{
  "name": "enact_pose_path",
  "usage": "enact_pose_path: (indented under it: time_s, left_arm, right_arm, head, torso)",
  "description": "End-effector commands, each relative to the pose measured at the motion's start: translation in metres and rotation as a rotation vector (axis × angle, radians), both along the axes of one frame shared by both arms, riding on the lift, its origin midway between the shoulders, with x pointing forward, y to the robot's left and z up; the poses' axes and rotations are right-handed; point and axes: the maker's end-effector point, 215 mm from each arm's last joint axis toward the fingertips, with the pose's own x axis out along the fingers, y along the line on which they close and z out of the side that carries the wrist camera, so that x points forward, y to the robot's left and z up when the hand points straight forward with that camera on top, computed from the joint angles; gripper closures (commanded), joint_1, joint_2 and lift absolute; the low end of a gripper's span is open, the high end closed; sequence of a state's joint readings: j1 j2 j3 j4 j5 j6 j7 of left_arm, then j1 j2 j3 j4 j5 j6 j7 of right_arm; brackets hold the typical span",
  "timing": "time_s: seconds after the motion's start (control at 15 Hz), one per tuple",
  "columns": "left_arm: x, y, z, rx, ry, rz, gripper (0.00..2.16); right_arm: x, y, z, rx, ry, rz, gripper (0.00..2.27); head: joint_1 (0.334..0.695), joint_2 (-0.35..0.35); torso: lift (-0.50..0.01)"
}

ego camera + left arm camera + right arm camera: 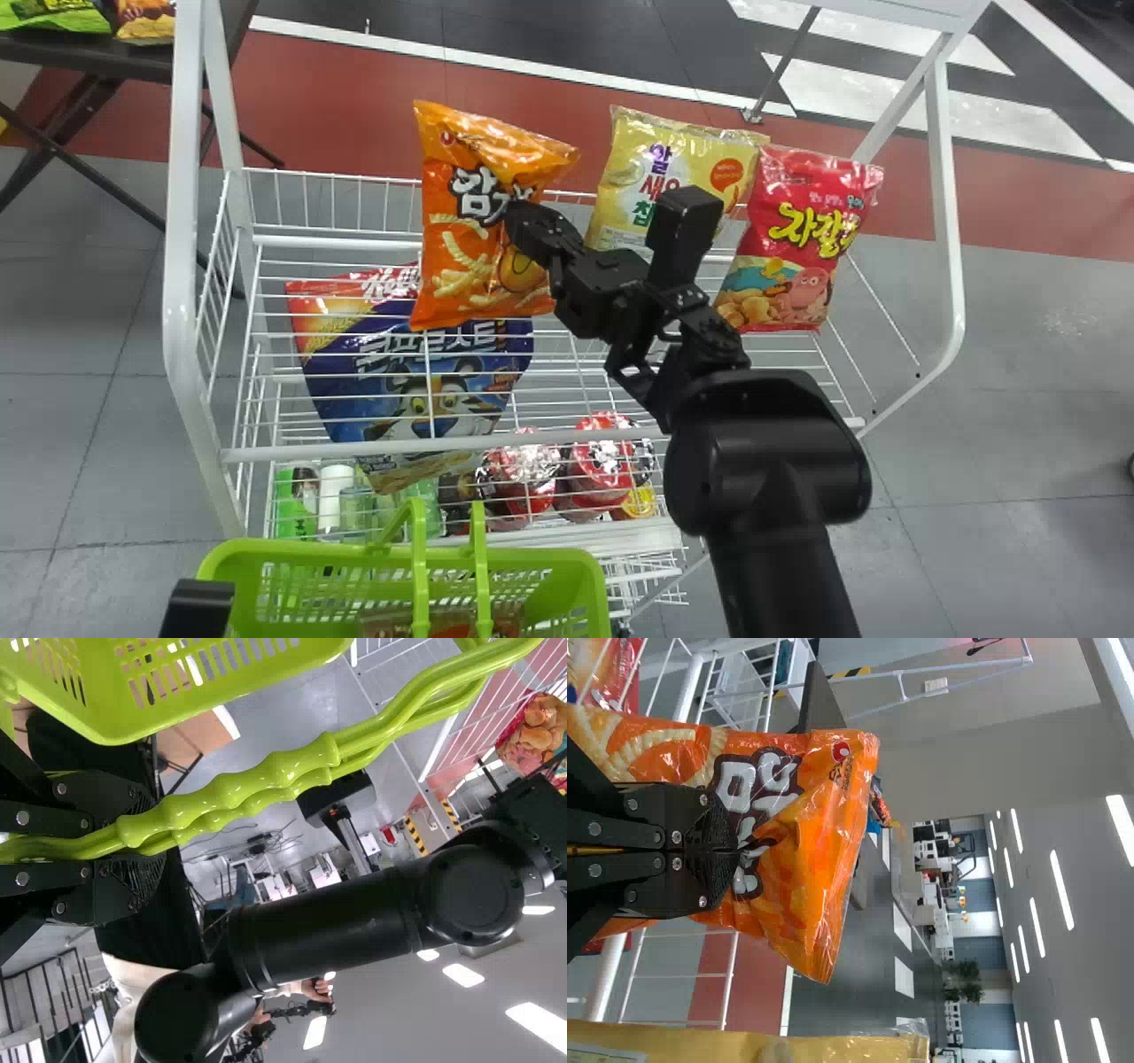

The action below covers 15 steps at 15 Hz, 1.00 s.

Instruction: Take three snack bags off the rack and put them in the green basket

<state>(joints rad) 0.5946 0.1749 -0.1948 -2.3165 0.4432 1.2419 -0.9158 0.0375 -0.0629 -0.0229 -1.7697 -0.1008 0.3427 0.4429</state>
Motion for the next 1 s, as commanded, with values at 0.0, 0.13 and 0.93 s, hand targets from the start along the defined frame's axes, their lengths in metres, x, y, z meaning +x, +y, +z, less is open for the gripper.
enact_pose_path:
  time_s: [0.0, 0.13, 0.93]
  left_arm:
    - [-0.002, 0.000, 0.001, 0.001, -0.002, 0.001, 1.16]
    - [-0.001, 0.000, 0.002, 0.002, -0.009, 0.001, 1.16]
    - [0.007, -0.003, 0.010, -0.014, -0.034, 0.029, 1.16]
  right_arm:
    - [-0.036, -0.003, 0.027, 0.000, -0.040, 0.002, 2.23]
    - [-0.074, -0.015, 0.057, 0.019, -0.034, 0.009, 2.23]
    - [-0.313, -0.076, -0.027, 0.048, 0.757, -0.010, 2.22]
  head:
    - [0.695, -0.329]
    - [0.695, -0.339]
    - [0.695, -0.350]
  torso:
    - [-0.022]
    - [-0.022]
    - [-0.022]
